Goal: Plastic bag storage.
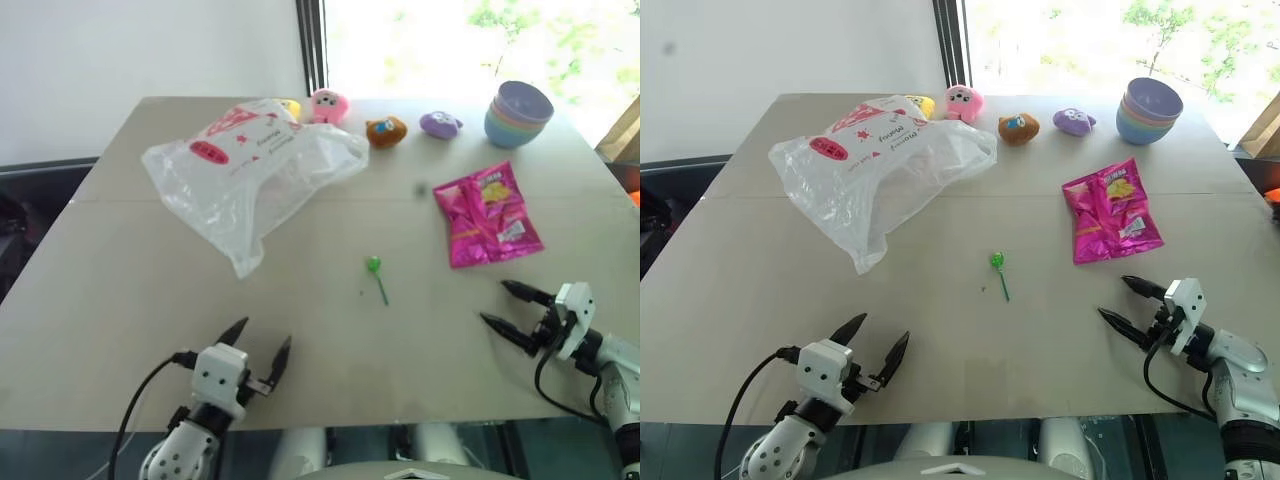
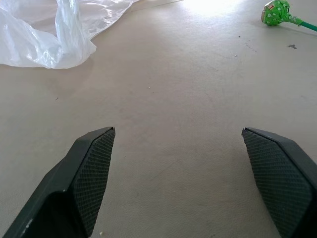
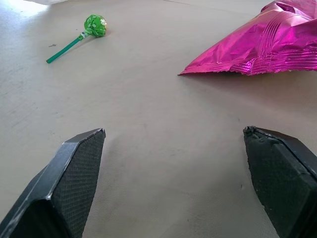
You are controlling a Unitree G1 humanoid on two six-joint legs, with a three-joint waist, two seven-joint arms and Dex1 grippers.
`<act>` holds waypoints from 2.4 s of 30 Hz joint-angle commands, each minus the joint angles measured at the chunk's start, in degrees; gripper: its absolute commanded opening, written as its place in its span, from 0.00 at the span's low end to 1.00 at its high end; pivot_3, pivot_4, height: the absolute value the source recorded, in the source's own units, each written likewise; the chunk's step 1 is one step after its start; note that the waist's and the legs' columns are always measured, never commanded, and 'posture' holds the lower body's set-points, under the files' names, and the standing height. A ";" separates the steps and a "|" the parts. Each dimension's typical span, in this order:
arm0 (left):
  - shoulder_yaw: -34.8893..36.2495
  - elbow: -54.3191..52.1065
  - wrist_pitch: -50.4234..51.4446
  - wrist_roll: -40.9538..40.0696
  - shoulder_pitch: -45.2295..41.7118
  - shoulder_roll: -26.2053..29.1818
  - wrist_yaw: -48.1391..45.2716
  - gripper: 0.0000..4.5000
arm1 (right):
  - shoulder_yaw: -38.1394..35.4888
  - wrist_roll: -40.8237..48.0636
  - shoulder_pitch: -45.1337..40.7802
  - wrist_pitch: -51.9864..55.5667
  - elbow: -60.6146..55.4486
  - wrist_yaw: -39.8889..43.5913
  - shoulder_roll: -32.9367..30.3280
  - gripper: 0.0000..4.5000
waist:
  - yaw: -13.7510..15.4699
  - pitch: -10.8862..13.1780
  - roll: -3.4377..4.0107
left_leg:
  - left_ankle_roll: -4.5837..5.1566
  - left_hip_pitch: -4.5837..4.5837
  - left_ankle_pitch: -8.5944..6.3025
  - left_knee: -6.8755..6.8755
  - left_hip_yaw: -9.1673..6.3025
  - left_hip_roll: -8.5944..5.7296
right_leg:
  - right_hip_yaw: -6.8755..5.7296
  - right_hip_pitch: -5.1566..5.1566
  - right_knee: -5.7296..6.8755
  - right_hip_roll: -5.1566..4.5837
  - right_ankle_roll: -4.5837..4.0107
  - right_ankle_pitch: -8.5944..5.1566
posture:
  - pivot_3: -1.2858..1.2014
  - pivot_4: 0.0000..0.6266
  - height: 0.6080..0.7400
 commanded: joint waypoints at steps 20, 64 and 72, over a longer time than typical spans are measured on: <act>-0.51 2.69 -0.42 -0.43 -3.32 -0.82 -0.92 0.94 | 0.78 -0.80 0.66 -7.89 6.07 2.33 1.32 1.00 | 0.15 -0.01 -0.03 | 0.00 0.11 0.00 0.14 -0.09 -0.02 | -0.04 0.19 0.13 -0.04 -0.01 0.00 | 0.52 0.24 1.00; 6.43 7.08 1.71 12.42 -29.20 -1.33 13.35 0.94 | 11.13 6.48 -2.91 21.18 -35.07 -10.72 3.59 1.00 | 0.07 0.74 0.10 | -0.02 -0.12 0.02 0.55 -0.20 -0.14 | -0.12 0.03 0.51 -0.08 0.19 0.14 | 0.52 0.24 1.00; 7.99 14.52 -0.44 13.21 -32.43 -0.94 15.92 0.94 | 11.35 5.80 -1.85 19.19 -35.11 -11.21 4.01 1.00 | 0.04 0.76 0.09 | -0.02 -0.11 0.02 0.56 -0.18 -0.13 | -0.12 0.03 0.52 -0.07 0.19 0.15 | 0.52 0.24 1.00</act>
